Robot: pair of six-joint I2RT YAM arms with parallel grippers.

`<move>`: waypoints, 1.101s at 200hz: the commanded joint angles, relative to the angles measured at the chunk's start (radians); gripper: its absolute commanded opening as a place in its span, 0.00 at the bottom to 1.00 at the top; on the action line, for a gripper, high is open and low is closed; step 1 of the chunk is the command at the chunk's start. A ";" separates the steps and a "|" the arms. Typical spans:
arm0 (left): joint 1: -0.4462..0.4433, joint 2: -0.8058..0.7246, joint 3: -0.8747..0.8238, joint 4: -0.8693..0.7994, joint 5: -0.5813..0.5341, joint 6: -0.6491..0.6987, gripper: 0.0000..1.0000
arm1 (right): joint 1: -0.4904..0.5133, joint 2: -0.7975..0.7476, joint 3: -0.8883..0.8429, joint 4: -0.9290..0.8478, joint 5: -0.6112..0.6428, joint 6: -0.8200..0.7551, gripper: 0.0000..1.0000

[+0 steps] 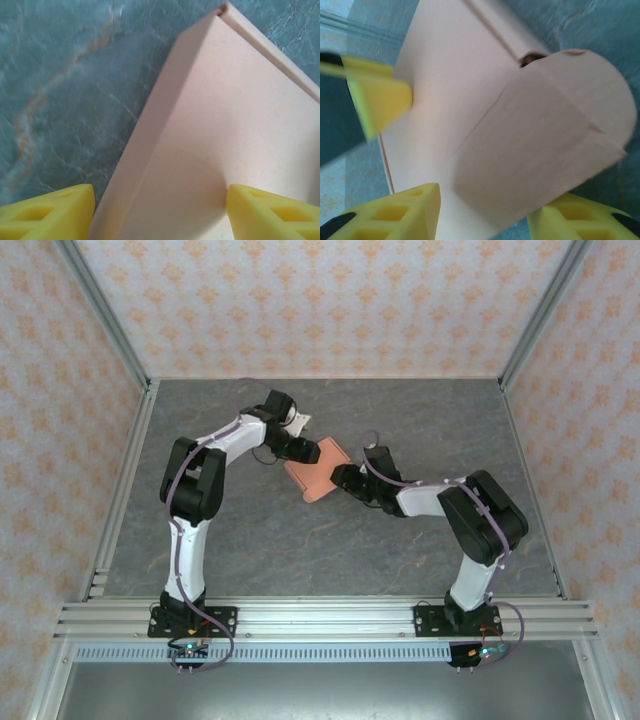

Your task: Fold the paper box

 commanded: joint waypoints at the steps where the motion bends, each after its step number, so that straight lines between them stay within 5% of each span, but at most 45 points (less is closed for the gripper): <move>1: 0.004 -0.084 -0.110 0.052 0.051 -0.073 0.70 | -0.041 0.026 0.068 -0.066 -0.052 -0.076 0.48; 69: 0.007 -0.114 -0.204 0.140 0.025 -0.151 0.75 | -0.075 0.009 0.041 -0.080 -0.102 -0.092 0.54; 111: 0.006 -0.130 -0.261 0.175 0.017 -0.178 0.64 | -0.076 0.010 -0.020 0.018 -0.148 -0.039 0.48; 220: 0.020 -0.094 -0.343 0.281 0.101 -0.268 0.43 | -0.076 0.073 -0.120 0.435 -0.206 0.179 0.06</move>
